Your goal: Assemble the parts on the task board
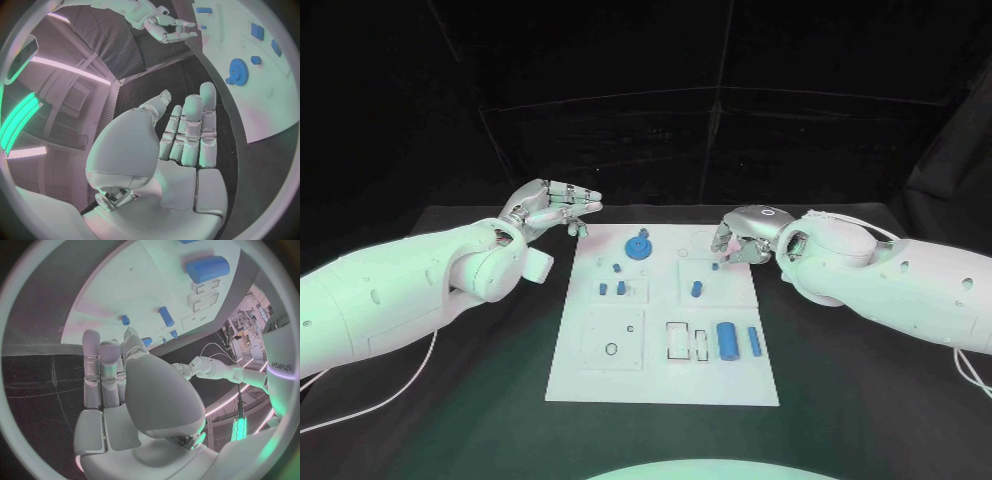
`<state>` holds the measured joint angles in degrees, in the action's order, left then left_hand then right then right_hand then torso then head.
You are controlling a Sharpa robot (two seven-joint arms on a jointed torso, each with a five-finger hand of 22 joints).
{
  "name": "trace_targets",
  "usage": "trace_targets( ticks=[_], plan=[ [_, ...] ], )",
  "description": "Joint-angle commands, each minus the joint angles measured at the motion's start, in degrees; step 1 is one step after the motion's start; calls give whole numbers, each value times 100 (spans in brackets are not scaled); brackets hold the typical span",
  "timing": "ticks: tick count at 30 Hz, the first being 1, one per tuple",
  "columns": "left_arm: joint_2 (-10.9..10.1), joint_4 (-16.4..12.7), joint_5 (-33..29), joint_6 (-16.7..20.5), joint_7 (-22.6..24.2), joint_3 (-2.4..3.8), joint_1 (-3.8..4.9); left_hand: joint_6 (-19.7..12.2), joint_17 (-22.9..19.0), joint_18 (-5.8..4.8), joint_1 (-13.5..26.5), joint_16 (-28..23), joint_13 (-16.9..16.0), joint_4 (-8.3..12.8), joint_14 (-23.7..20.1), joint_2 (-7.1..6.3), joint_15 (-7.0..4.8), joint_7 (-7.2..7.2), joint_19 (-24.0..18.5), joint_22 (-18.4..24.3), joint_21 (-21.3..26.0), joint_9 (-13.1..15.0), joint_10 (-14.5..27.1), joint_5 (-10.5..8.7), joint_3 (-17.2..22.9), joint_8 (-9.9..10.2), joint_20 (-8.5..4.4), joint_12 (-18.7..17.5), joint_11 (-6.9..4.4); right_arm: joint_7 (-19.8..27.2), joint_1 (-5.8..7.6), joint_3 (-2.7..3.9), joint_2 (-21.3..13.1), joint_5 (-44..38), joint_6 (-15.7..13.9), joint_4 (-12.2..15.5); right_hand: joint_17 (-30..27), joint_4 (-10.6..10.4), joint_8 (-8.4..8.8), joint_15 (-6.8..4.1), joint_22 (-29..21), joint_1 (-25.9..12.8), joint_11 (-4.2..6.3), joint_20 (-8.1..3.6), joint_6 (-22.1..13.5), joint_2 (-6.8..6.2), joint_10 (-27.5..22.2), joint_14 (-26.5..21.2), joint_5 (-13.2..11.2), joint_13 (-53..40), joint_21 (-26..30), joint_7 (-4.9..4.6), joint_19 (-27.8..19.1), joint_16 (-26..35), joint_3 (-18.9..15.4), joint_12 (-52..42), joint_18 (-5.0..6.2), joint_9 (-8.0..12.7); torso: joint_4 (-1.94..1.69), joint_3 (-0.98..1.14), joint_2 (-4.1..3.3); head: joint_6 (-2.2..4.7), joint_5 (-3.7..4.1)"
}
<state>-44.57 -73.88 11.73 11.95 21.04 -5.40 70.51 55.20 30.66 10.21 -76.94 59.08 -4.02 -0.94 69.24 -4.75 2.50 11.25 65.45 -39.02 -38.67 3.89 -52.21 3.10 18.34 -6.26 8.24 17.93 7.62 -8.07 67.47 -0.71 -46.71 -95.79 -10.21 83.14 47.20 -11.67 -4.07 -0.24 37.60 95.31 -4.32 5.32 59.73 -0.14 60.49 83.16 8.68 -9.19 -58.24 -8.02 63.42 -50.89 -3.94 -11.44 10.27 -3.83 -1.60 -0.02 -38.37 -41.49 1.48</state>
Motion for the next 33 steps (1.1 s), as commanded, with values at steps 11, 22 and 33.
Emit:
trace_targets(
  ticks=[11, 22, 33],
  plan=[
    [-61, -189, -933, -115, 424, 1, 8, 99, -181, 33, 23, -162, -7, -31, -122, 93, -2, 27, -82, 140, 186, 12, -149, 12, -33, -146, -1, 166, -7, 18, -118, 1, 177, -589, 304, -125, 19, 7, 43, -37, 52, 13, -39, -11, -126, -22, -90, 42, -52, 265, -53, 4, 65, -26, 164, 149, -74, 9, -2, 8, -9, -23, -15],
    [-64, -199, -944, -127, 403, -2, 7, 98, -208, 33, 28, -188, -4, -40, -144, 101, -3, 24, -90, 169, 224, 12, -152, 13, -35, -174, -1, 189, -9, 86, -163, 1, 270, -535, 463, -210, 80, 18, 14, 8, 204, 73, -64, 21, -44, 84, 70, 50, -171, 453, -160, -42, 133, -83, 438, 169, -101, -4, 2, 3, -6, -55, -41],
    [-48, -142, -944, -47, 406, -3, 7, 95, -249, 35, -40, -216, 2, -5, -153, 125, -13, 13, -79, 210, 270, 14, -153, 15, 4, -223, -10, 222, -19, 68, -190, 1, 320, -525, 578, -246, 533, 82, -47, -14, 832, 131, -40, 36, 242, 103, 452, 168, -343, 557, -606, -56, 440, -561, 945, 159, -197, -23, 5, 6, -5, -76, -31]
  ],
)
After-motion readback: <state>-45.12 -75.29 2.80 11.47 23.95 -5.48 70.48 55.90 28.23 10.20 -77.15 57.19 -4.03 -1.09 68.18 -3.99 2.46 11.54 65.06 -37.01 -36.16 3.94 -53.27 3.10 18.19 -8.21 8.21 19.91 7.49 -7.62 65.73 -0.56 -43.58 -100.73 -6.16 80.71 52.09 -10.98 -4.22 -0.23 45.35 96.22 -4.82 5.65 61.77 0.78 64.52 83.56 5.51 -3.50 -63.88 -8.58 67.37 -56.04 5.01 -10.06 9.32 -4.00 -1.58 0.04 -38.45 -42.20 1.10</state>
